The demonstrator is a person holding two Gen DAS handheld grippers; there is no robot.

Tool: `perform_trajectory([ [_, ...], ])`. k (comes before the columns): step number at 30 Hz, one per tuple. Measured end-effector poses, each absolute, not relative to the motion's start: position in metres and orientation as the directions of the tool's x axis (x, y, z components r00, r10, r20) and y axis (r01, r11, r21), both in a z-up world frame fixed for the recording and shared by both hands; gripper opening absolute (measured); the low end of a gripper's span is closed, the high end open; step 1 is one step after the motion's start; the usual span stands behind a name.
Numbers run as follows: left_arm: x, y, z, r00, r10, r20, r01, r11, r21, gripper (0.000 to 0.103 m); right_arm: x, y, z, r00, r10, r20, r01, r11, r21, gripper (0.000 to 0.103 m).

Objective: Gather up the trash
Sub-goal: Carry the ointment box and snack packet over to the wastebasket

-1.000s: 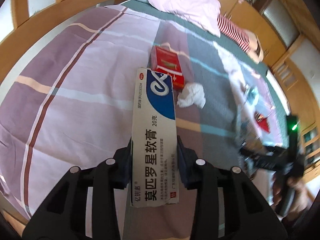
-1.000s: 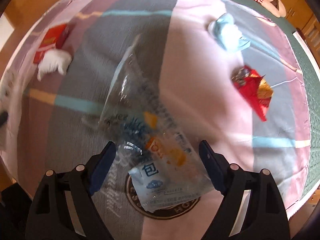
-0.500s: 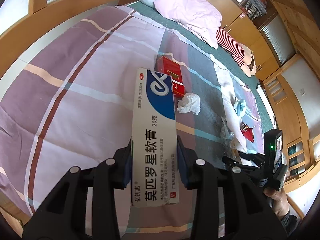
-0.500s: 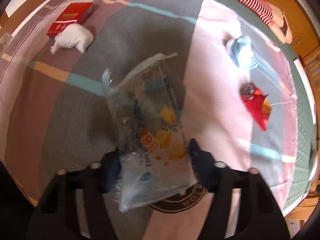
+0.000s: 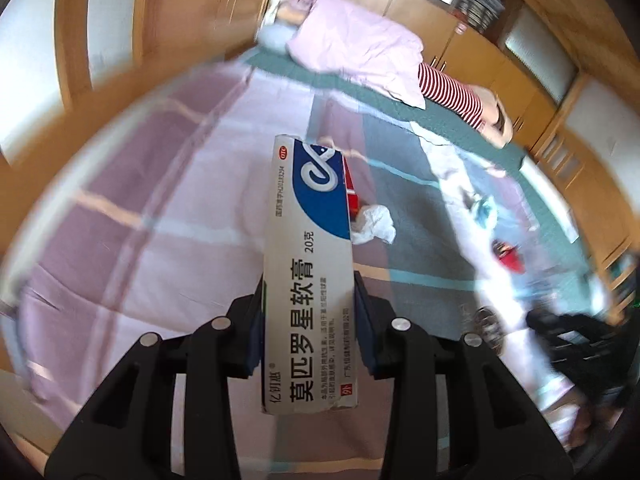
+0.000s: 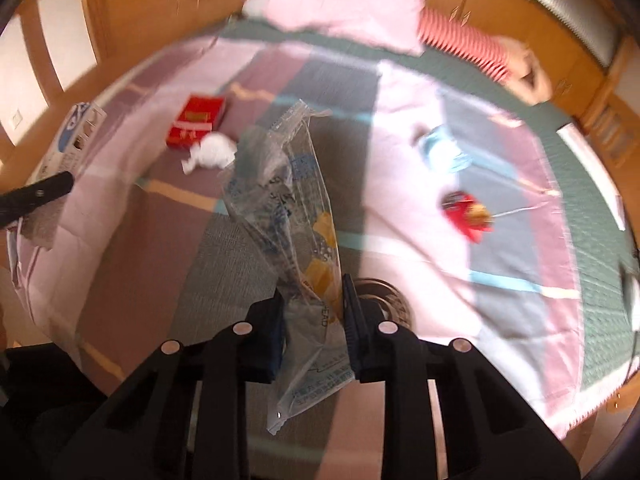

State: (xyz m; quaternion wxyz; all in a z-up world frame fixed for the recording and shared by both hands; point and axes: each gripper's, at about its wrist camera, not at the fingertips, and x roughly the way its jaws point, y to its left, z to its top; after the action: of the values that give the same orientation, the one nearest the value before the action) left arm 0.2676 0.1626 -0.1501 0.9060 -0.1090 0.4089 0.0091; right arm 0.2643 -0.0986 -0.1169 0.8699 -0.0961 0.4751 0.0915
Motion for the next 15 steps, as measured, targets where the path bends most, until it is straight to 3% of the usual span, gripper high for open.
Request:
perform_trajectory([
  [4,0.226,0.137,-0.113,0.724,-0.018,-0.69,-0.101,0.986,-0.132,0.038,0.221,-0.126,-0.086,0.59,0.064,-0.805,-0.184,0.981,-0.057,0.026],
  [15,0.098,0.045,-0.022,0.845,-0.032,-0.534,0.01,0.999,-0.044,0.038,0.12,-0.189,-0.02,0.749,0.069,-0.659,-0.081,0.997,0.012,0.026],
])
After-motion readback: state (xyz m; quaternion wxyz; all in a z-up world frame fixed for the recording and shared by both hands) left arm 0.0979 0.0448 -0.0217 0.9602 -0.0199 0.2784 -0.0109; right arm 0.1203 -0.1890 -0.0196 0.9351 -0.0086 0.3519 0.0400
